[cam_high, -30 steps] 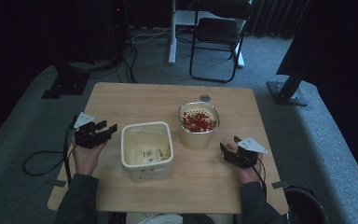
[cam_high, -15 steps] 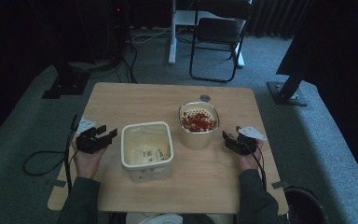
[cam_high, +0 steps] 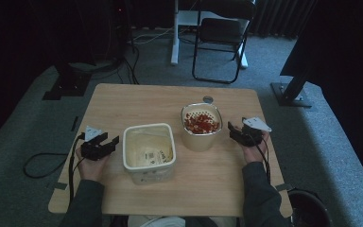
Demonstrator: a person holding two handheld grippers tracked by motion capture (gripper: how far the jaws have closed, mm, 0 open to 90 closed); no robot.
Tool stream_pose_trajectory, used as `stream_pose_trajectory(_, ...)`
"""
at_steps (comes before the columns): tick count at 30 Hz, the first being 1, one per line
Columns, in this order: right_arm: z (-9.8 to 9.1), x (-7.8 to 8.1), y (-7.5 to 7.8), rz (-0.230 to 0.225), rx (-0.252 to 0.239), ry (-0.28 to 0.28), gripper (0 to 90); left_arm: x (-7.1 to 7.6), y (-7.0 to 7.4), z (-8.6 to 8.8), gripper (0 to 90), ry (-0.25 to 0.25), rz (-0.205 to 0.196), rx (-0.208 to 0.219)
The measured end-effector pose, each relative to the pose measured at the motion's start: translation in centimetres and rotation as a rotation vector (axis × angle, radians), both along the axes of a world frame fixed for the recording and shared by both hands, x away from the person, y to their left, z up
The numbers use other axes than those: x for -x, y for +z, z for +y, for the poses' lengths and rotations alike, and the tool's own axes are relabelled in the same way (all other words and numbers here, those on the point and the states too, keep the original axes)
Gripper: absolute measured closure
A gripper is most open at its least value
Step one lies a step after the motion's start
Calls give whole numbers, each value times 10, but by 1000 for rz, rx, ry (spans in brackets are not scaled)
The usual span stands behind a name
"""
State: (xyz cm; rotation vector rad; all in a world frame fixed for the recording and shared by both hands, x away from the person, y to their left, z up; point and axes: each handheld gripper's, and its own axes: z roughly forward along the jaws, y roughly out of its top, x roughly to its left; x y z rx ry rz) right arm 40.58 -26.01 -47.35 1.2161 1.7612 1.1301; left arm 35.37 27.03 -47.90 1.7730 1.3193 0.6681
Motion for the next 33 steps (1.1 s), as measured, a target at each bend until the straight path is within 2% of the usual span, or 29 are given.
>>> stream_pose_trajectory(6,2,-7,23,-31,-4,6,349,-1,-8,0,463,30,-13,-20)
stream_pose_trajectory(14,13,-17,48,-56,35,29,348,1,-8,0,470,41,-35,-17)
stream_pose_trajectory(22,19,-22,56,-58,40,42,345,1,-8,-2,470,30,-28,-18)
stream_pose_trajectory(28,22,-23,62,-63,83,52,345,0,-10,-5,470,22,-19,-21)
stream_pose_trajectory(33,22,-26,65,-68,93,54,346,0,-12,-6,470,22,-15,-27)
